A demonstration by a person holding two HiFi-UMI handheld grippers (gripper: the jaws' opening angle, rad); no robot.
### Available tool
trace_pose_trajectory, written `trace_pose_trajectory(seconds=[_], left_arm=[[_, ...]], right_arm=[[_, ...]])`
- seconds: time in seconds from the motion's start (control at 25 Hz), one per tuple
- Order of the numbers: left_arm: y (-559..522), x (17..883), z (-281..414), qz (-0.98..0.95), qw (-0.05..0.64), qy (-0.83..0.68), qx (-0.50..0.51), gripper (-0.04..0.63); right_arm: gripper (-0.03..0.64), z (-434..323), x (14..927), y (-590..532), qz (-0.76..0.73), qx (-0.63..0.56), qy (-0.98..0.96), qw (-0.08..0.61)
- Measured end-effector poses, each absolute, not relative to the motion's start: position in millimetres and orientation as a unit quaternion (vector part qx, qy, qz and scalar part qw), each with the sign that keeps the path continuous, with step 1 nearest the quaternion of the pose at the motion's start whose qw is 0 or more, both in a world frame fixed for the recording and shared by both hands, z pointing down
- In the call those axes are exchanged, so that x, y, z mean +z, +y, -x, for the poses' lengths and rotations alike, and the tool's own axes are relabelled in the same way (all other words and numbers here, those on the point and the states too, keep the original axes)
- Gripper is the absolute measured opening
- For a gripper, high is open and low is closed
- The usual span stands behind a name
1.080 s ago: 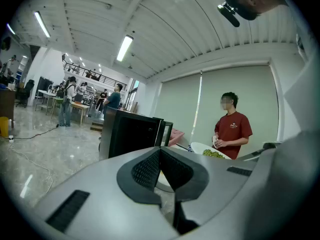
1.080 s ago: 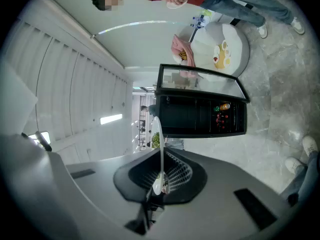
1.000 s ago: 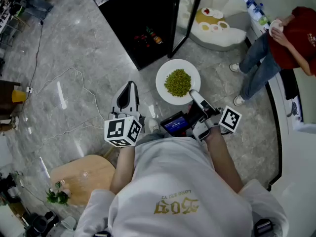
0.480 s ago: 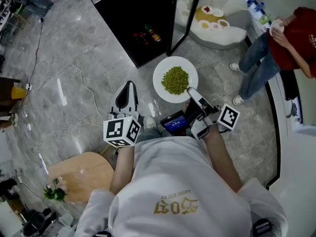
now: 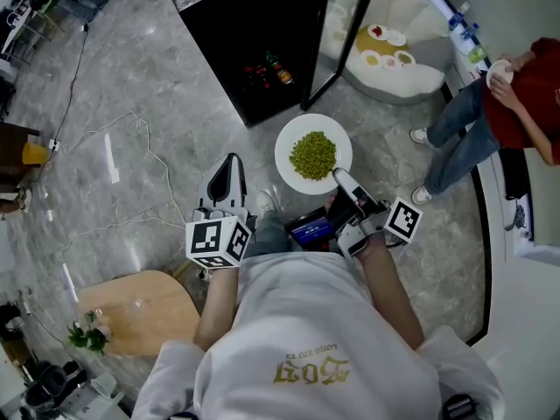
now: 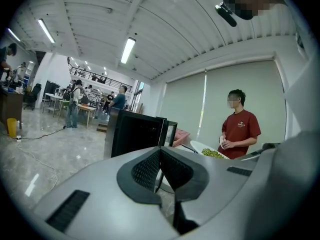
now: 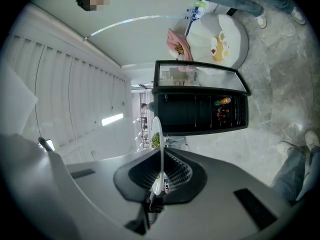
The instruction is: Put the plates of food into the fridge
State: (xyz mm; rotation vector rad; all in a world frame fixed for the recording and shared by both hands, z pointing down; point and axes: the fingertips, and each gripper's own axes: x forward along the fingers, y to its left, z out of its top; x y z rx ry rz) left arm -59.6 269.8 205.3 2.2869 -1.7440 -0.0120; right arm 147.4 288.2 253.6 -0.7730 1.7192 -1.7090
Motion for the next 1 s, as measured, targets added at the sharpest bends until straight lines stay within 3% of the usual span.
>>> trace_pose_trajectory(seconds=[1.0], left_arm=[[139,197,88,-0.813,0.075,-0.578,-0.001,0.006]], right_arm=[[0.017,-102,257,160,0.299,-0.630,0.654,0.293]])
